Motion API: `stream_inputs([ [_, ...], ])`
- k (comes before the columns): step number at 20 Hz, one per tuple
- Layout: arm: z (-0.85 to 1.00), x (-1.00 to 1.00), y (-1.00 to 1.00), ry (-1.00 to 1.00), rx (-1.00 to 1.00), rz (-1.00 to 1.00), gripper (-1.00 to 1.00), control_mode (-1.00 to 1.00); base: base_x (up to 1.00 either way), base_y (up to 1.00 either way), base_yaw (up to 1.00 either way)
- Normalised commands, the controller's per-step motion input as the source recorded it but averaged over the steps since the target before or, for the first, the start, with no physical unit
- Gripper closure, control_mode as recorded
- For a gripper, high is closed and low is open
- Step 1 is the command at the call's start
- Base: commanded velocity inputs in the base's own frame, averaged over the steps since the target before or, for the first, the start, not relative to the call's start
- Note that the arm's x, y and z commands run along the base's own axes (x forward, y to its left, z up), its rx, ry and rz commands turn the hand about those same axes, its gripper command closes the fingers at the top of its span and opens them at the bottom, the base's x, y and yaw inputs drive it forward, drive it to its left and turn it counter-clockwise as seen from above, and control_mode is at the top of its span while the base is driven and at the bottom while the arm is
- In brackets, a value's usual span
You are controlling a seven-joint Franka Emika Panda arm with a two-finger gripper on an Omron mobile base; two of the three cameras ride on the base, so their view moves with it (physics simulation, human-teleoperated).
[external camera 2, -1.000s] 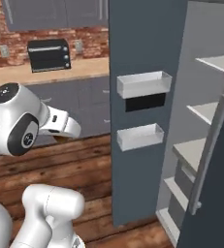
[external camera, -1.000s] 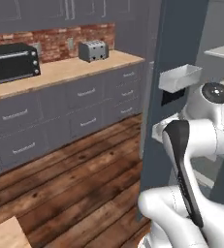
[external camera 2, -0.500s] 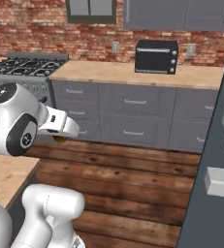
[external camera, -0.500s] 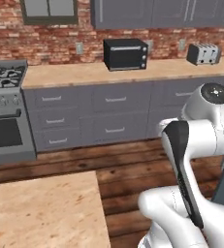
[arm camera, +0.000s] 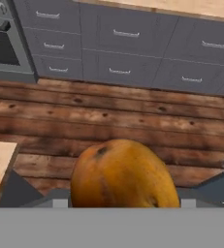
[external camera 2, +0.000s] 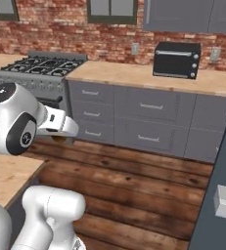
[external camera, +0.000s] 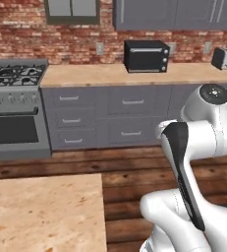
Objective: Take the mango, orange, and kiwi from the freezer and place them in the bowl on the counter.
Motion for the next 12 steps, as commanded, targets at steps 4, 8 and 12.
stream_inputs([
  [4,0.00,0.00,0.00,0.00,0.00,0.00,1.00,1.00,1.00,0.00,0.12],
  [8,0.00,0.00,0.00,0.00,0.00,0.00,1.00,1.00,1.00,-0.18,0.00],
  [12,0.00,0.00,0.00,0.00,0.00,0.00,1.00,1.00,0.50,-0.80,-0.19],
])
